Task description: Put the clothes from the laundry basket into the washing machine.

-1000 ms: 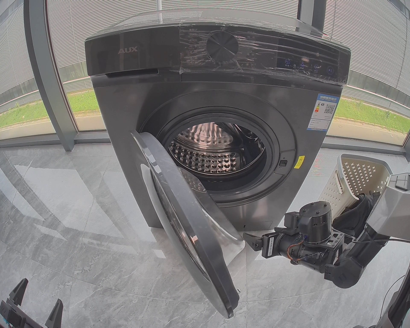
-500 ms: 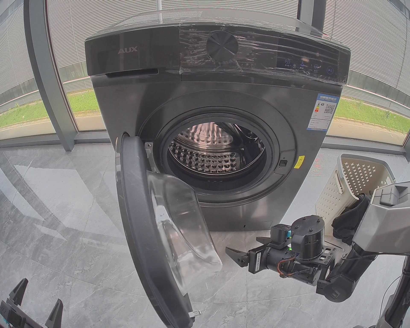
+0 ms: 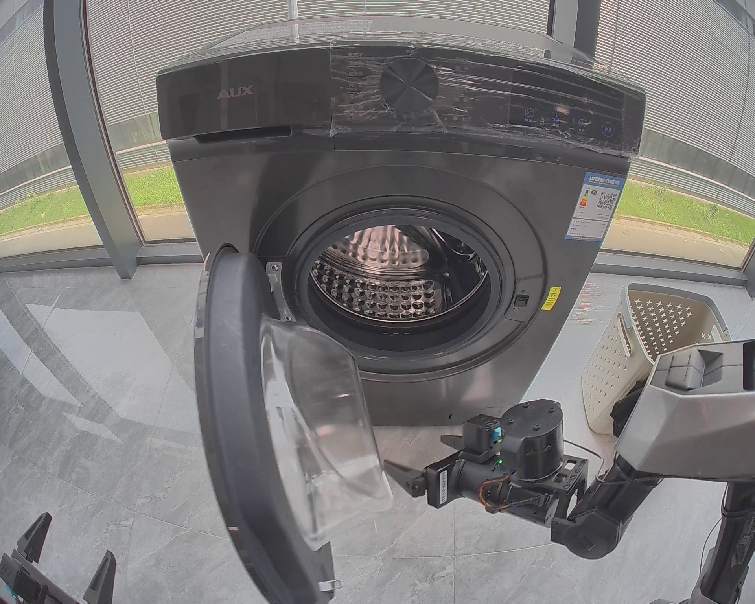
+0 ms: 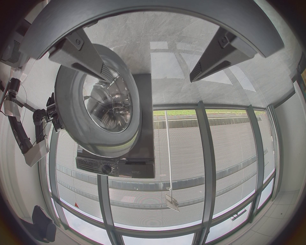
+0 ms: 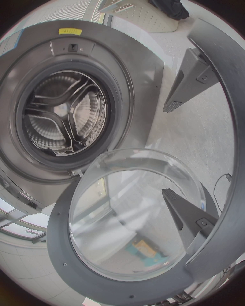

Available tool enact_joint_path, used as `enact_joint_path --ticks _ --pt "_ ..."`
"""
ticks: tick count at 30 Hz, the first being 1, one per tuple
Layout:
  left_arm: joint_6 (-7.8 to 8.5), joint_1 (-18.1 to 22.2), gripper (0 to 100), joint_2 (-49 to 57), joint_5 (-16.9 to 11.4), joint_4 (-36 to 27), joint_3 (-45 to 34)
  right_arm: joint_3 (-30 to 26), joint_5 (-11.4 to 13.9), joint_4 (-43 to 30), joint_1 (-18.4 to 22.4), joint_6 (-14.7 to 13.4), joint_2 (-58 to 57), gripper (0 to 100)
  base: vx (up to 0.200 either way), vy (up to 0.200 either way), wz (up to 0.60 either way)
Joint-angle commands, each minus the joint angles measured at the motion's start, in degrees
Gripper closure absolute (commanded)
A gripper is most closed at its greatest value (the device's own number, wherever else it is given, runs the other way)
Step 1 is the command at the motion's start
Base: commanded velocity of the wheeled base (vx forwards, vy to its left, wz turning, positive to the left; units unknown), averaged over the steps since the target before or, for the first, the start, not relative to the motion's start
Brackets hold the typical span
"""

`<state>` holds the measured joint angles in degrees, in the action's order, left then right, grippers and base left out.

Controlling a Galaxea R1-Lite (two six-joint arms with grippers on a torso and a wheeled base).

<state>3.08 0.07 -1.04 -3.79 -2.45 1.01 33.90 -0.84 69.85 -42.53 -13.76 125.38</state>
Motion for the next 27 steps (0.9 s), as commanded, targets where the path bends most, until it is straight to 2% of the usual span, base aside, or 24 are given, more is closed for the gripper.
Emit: enact_joint_path --ticks 1,12,18,27 --pt "-0.01 0.01 0 1.04 0.01 -0.01 -1.01 0.46 0.49 0.81 -2.64 -0.04 0.74 0 0.000 0.000 0.00" --pt "0.08 0.01 0 1.04 0.01 -0.01 -1.01 4.33 0.67 0.99 -2.55 -0.04 2.68 0 0.000 0.000 0.00" --pt "0.08 0.01 0 1.04 0.01 -0.01 -1.01 6.35 3.21 0.02 -2.82 0.05 5.49 0 0.000 0.000 0.00" --pt "0.17 0.01 0 1.04 0.01 -0.01 -1.01 14.17 3.39 -3.93 -3.35 0.05 8.48 0 0.000 0.000 0.00"
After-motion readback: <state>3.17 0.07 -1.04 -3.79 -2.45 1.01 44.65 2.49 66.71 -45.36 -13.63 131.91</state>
